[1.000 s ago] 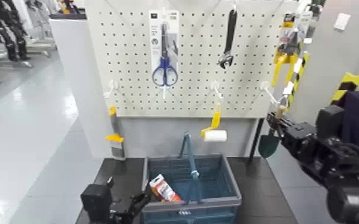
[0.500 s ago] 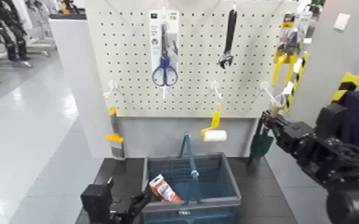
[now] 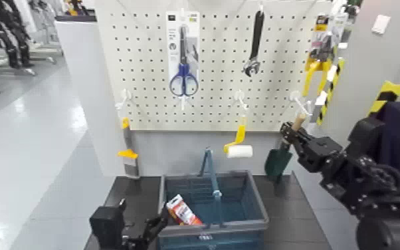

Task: Put the tool with the wooden handle into the crate.

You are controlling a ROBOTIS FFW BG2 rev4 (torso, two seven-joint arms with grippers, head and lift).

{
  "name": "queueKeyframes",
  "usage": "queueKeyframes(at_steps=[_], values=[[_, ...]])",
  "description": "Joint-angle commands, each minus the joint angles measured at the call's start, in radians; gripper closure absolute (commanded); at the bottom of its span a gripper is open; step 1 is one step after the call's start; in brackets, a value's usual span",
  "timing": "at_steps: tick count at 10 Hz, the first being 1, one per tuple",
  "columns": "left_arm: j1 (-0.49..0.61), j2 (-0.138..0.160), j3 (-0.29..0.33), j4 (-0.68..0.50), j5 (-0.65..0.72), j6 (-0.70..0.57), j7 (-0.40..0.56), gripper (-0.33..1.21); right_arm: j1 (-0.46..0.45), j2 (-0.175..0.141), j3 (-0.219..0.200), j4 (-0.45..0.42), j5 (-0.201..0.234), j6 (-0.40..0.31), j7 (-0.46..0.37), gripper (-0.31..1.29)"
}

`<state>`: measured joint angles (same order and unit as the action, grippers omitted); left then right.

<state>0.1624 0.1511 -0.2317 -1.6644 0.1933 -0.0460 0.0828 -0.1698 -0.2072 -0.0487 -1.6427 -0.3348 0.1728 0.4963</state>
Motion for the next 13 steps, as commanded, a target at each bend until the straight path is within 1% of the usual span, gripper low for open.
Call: queueKeyframes(at_steps=[1,2,3,6,7,10,13], values=[[-0.001,0.001,-0.001,-0.001,0.000,0.001,0.000,0.12,0.009,0.038,0.021,0.050,-0.038,-0.042,-0.002,1.25],[-0.001,0.001,-0.003,-0.001,0.000,0.001,0.000,0.12,0.006,0.052,0.036,0.081,-0.046,-0.058,-0.002,1.25],[-0.003,0.001,-0.003,-0.001,0.000,0.000,0.000,0.12,-0.004,0.063,0.059,0.126,-0.062,-0.078,-0.002,1.25],[-0.006,0.004,-0.005,0.000,0.002,-0.005,-0.003,0.12,-0.050,0.077,0.178,0.282,-0.118,-0.133,-0.002,1.24],[-0.006,0.004,-0.005,0.002,0.002,-0.006,-0.005,0.12,-0.062,0.078,0.207,0.334,-0.135,-0.156,-0.001,1.24],[-0.012,0.008,-0.009,0.003,0.003,-0.008,-0.006,0.12,-0.097,0.088,0.263,0.474,-0.159,-0.191,0.002,1.24],[-0.017,0.013,-0.015,0.008,0.008,-0.011,-0.008,0.13,-0.134,0.097,0.317,0.569,-0.174,-0.193,-0.005,1.24]])
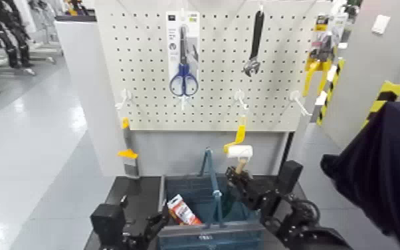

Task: Put the tool with the wooden handle into the crate.

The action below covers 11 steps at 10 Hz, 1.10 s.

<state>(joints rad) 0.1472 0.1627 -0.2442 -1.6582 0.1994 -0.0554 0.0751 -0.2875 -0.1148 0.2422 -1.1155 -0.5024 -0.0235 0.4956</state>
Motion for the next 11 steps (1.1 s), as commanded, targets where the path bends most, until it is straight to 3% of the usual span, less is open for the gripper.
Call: queueKeyframes(at_steps=[1,2,5,8,11], values=[[-0.001,0.000,-0.003,0.002,0.002,-0.001,0.000,0.12,-0.019,0.004,0.032,0.049,-0.013,0.007,-0.009,1.21],[0.000,0.000,-0.001,0.002,0.002,-0.003,0.000,0.13,-0.019,0.004,0.029,0.049,-0.016,0.005,-0.011,1.07],[0.002,-0.002,0.002,0.002,0.002,-0.003,0.002,0.13,-0.016,0.003,0.022,0.043,-0.008,0.005,-0.006,0.05],[0.005,-0.006,0.005,0.002,0.002,-0.003,0.002,0.12,0.005,0.001,-0.018,-0.004,0.027,0.010,-0.006,0.03],[0.009,-0.008,0.008,-0.002,0.002,-0.001,0.002,0.13,0.087,-0.002,-0.083,-0.221,0.142,0.062,-0.117,0.04]])
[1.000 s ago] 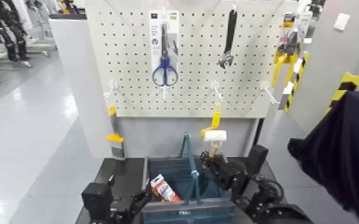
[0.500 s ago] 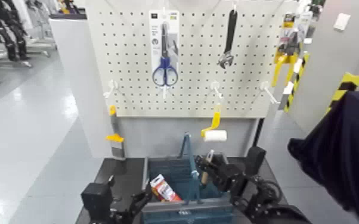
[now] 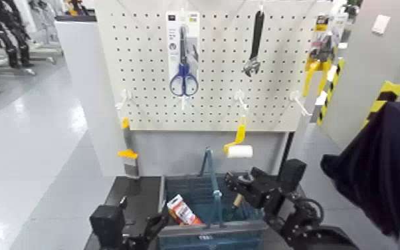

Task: Put the tool with the wooden handle into the crate.

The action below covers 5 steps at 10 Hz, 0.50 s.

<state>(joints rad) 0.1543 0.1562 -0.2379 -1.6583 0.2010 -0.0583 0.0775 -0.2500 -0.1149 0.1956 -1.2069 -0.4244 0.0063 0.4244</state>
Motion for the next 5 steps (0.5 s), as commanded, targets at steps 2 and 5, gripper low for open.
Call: queueKeyframes(at_steps=[2,5], values=[[0.004,-0.003,0.003,-0.003,-0.002,0.003,0.001,0.12,0.133,-0.005,-0.073,-0.272,0.110,0.032,-0.130,0.06],[0.007,-0.006,0.006,-0.005,-0.003,0.003,0.001,0.13,0.271,-0.006,-0.116,-0.471,0.196,0.041,-0.272,0.07]])
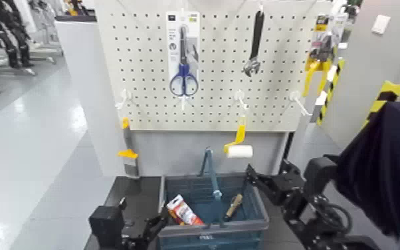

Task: Put the tool with the wooden handle into the crate.

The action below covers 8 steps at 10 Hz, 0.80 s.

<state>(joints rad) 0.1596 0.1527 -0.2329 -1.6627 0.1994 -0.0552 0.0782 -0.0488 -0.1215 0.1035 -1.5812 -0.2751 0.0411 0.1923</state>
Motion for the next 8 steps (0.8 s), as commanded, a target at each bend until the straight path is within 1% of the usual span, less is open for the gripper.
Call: queueKeyframes(at_steps=[1,2,3,4,5,6,7,8], values=[[0.003,-0.002,0.003,-0.002,-0.002,0.000,0.000,0.13,0.115,0.002,-0.039,-0.152,0.076,0.014,-0.063,0.08],[0.003,-0.002,0.004,-0.002,-0.002,0.000,0.000,0.13,0.159,0.005,-0.050,-0.198,0.099,0.016,-0.090,0.09],[0.006,-0.004,0.006,-0.003,-0.002,0.000,0.000,0.13,0.204,0.011,-0.059,-0.243,0.142,0.019,-0.120,0.09],[0.006,-0.004,0.007,-0.005,-0.003,0.000,0.000,0.13,0.241,0.016,-0.068,-0.272,0.172,0.017,-0.125,0.09],[0.008,-0.004,0.007,-0.006,-0.003,0.000,0.000,0.13,0.283,0.026,-0.077,-0.292,0.188,0.011,-0.136,0.09],[0.008,-0.004,0.009,-0.009,-0.003,-0.005,0.000,0.13,0.322,0.034,-0.079,-0.306,0.194,0.000,-0.149,0.09],[0.009,-0.005,0.011,-0.011,-0.005,-0.005,0.000,0.13,0.357,0.046,-0.087,-0.321,0.215,0.000,-0.148,0.10],[0.011,-0.005,0.012,-0.012,-0.006,-0.005,0.000,0.13,0.385,0.060,-0.094,-0.324,0.218,-0.023,-0.139,0.10]])
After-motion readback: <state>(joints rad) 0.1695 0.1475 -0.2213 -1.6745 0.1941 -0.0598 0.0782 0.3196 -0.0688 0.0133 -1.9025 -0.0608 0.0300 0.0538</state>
